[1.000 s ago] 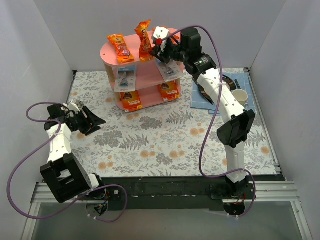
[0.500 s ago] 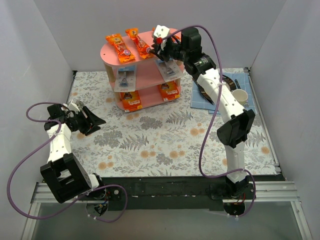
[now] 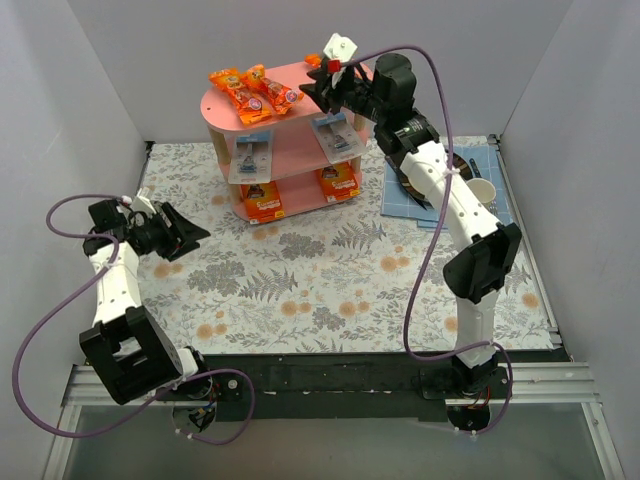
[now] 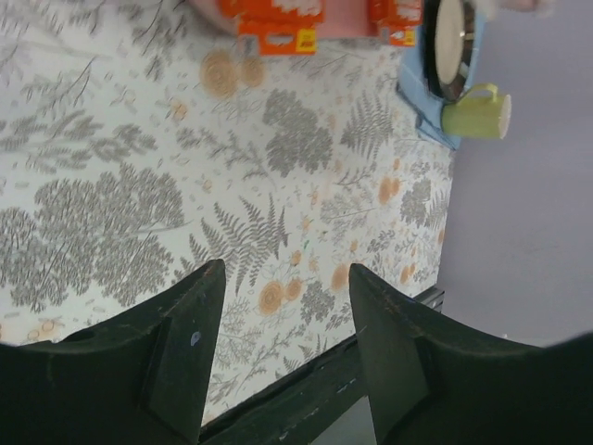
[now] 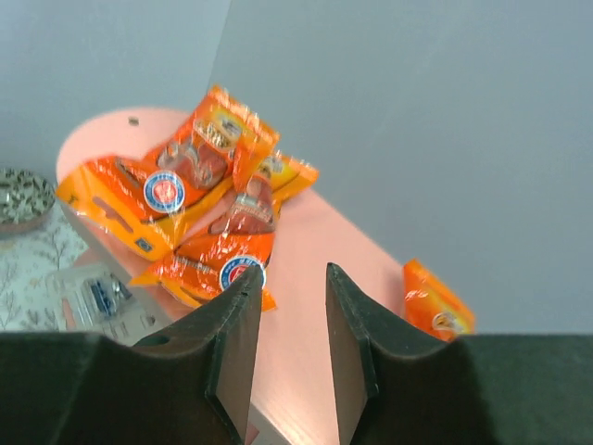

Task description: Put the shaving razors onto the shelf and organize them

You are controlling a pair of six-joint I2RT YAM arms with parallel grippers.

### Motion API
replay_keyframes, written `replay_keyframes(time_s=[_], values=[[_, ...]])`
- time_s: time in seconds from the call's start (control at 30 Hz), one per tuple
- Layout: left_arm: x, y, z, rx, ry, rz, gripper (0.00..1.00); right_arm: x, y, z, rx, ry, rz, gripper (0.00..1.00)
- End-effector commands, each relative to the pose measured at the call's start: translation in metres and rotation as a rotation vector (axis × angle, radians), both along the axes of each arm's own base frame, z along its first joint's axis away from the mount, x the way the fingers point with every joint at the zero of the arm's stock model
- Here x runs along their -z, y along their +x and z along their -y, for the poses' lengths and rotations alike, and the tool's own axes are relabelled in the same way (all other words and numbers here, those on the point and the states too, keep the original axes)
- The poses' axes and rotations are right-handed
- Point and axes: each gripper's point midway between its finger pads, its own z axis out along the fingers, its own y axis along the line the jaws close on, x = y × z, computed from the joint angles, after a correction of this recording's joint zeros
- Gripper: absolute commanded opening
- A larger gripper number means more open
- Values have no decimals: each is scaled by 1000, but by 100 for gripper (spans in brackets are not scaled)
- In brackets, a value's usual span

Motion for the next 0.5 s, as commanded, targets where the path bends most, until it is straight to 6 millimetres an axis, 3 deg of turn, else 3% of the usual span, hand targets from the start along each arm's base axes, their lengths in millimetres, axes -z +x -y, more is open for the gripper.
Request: replay_keyframes(time_s=[0.0, 0.1, 0.13, 0.2, 0.23, 0.3, 0.33, 0.47], values=[[-90, 30, 3, 110, 29, 334, 56, -103, -39, 27, -3, 203, 151, 41], [-132, 50, 2, 121, 30, 447, 56, -103, -43, 26, -19, 205, 151, 42], [-156, 63, -2, 124, 54, 518, 52, -98, -41, 24, -22, 198, 141, 43], [-179, 75, 1, 118, 30, 542, 49, -92, -39, 22, -23, 200, 128, 44], [-200, 83, -1, 121, 46, 593, 48, -89, -37, 21, -23, 205, 112, 46], [-209, 97, 1, 135, 41, 607, 45, -79, -32, 16, -31, 209, 72, 49], [-224, 101, 1, 141, 60, 641, 45, -75, -30, 13, -38, 225, 35, 51], [-227, 110, -2, 145, 82, 655, 45, -60, -17, 2, -27, 261, -31, 54]])
